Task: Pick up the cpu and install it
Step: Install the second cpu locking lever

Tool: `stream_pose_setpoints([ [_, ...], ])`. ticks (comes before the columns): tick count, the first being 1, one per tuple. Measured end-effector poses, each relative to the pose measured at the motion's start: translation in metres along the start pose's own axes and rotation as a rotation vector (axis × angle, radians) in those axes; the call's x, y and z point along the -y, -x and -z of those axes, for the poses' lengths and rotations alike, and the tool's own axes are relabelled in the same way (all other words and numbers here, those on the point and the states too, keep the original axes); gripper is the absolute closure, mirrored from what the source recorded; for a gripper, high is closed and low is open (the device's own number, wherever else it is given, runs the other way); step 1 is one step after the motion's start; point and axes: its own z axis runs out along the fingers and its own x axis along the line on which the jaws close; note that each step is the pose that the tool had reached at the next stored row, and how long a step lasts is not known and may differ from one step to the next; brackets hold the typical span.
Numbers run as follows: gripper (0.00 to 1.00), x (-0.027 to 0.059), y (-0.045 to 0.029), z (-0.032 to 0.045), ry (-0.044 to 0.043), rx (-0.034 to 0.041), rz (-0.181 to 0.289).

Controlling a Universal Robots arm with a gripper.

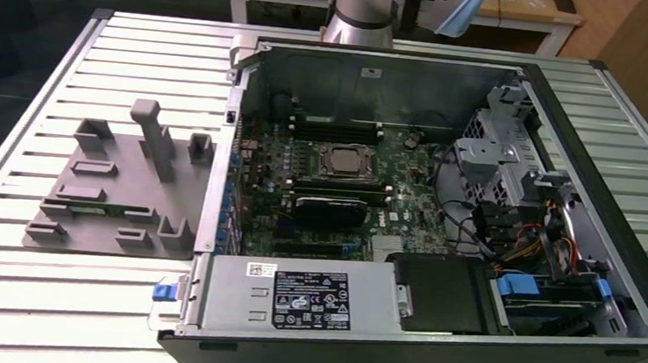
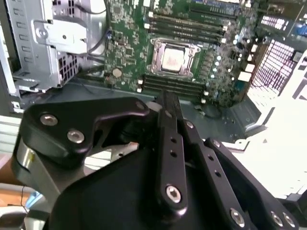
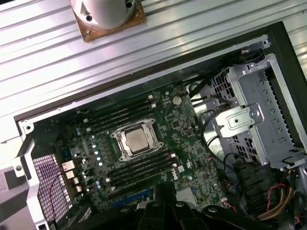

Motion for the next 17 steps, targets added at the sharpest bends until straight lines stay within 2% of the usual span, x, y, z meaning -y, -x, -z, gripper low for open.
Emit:
stream_pose_setpoints([
  [3,0.89,0.0,0.0,-0.0005,0.0001,0.0,0.0],
  [7,0.89,0.0005,-0.0003,-0.0077,0.0001,0.0,0.0],
  [11,0.89,0.0006,-0.0004,-0.0087,-0.0004,0.0001,0.0],
  [14,0.89,0.0009,-0.0005,-0.0138,-0.0005,0.0001,0.0],
  [17,0.89,0.001,-0.0006,-0.0154,-0.0013,0.0005,0.0],
])
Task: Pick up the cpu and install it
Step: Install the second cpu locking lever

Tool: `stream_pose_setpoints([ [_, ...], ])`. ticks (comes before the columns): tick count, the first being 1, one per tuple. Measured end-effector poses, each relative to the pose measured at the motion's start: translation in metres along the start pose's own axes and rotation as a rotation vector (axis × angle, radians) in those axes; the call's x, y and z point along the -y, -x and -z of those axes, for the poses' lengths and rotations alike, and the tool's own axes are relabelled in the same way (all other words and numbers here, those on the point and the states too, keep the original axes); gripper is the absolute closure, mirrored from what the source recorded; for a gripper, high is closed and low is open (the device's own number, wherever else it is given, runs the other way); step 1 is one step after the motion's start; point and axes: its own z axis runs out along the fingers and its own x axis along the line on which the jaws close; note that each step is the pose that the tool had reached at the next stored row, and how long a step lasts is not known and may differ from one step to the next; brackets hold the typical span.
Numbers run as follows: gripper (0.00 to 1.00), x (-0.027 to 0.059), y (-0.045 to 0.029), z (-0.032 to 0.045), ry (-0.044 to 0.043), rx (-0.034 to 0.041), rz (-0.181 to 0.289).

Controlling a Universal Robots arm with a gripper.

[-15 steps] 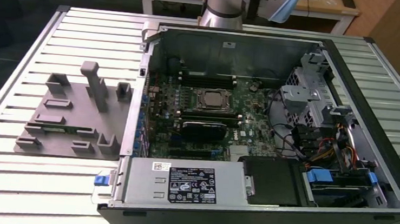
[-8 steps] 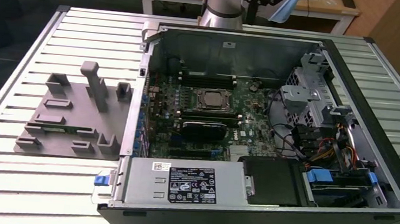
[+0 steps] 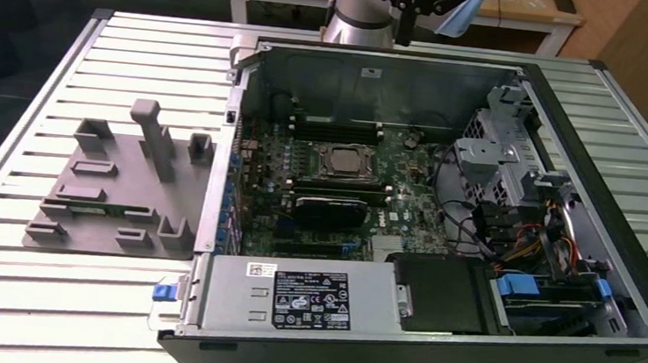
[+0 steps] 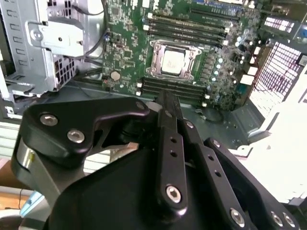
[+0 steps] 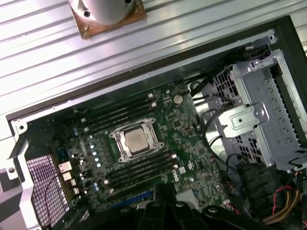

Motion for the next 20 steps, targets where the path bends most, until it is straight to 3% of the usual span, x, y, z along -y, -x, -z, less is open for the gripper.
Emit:
stream_pose_setpoints([
  [20,0.89,0.0016,-0.0008,-0.024,0.0,0.0,0.0],
])
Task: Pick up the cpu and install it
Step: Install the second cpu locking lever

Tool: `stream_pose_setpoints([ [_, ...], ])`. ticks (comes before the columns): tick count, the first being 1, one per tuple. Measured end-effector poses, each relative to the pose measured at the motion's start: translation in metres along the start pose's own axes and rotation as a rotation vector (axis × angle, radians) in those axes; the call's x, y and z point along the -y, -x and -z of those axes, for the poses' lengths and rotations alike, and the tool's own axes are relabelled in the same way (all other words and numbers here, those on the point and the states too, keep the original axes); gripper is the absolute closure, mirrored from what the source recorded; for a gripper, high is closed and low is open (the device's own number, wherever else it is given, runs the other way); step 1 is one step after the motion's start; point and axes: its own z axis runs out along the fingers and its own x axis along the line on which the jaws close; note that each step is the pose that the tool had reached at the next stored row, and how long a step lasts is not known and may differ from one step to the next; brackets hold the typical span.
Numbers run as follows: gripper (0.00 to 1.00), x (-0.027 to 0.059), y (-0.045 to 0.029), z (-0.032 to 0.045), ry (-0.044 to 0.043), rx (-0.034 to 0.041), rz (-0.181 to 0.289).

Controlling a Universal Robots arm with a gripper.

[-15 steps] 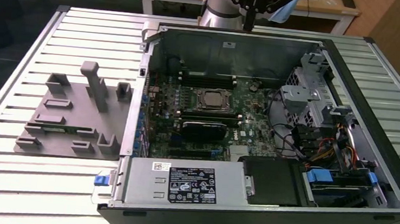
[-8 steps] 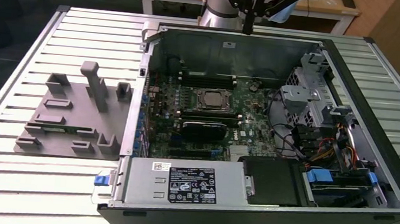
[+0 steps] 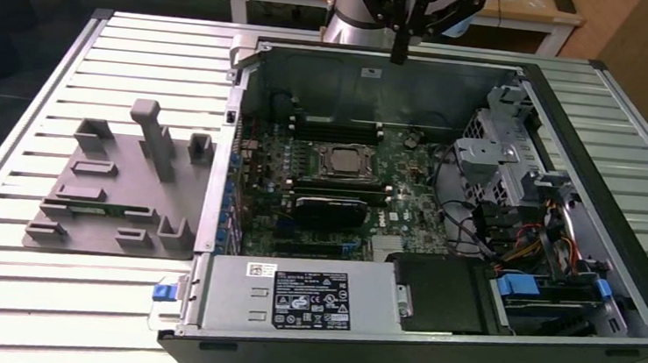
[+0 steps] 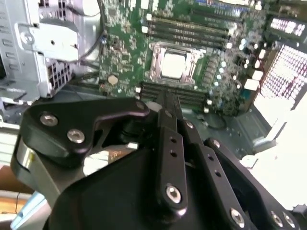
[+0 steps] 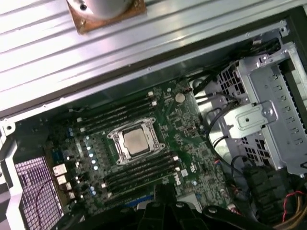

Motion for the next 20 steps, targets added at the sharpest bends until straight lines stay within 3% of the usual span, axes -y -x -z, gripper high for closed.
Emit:
stream_pose_setpoints([
  [20,0.89,0.0038,-0.0006,-0.0362,0.0,0.0,0.0],
])
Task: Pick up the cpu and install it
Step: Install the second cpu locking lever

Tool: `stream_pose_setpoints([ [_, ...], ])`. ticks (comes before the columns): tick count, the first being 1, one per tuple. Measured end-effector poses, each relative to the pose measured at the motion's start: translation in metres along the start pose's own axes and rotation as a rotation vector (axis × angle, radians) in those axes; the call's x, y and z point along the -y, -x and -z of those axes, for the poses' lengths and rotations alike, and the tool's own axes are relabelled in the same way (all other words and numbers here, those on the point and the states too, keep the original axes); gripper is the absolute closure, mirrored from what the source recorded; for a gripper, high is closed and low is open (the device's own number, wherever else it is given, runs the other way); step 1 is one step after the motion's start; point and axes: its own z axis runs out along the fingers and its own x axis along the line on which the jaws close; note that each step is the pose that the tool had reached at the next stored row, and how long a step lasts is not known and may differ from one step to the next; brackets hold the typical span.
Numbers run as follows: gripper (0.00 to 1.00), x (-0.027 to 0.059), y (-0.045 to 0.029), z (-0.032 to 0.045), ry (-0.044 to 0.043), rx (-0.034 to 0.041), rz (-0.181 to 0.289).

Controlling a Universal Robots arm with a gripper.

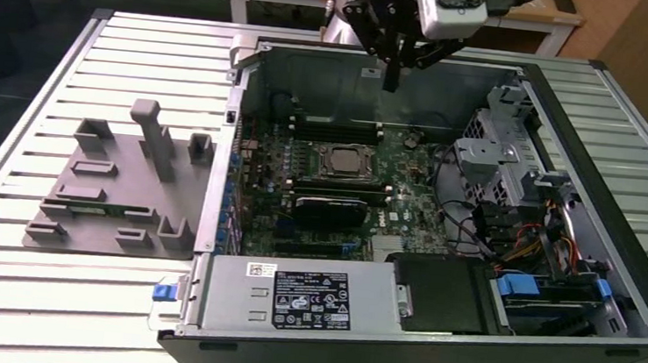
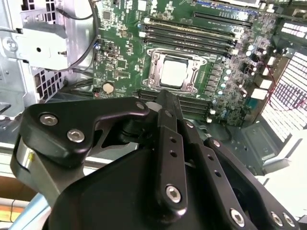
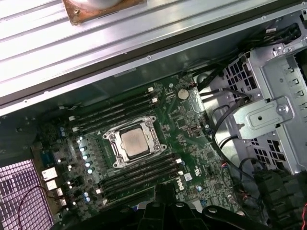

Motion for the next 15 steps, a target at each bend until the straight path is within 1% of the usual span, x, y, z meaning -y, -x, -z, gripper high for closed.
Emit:
stream_pose_setpoints([
  [2,0.89,0.0008,0.0,-0.0051,-0.0001,-0.0001,0.0],
  [3,0.89,0.0019,-0.0005,-0.0118,-0.0003,-0.0007,0.0],
  [8,0.89,0.0045,-0.0058,-0.0206,-0.0006,-0.0012,0.0],
  [12,0.89,0.0052,-0.0067,-0.0278,-0.0006,-0.0015,0.0],
  [15,0.89,0.0053,-0.0068,-0.0282,-0.0011,-0.0015,0.0],
])
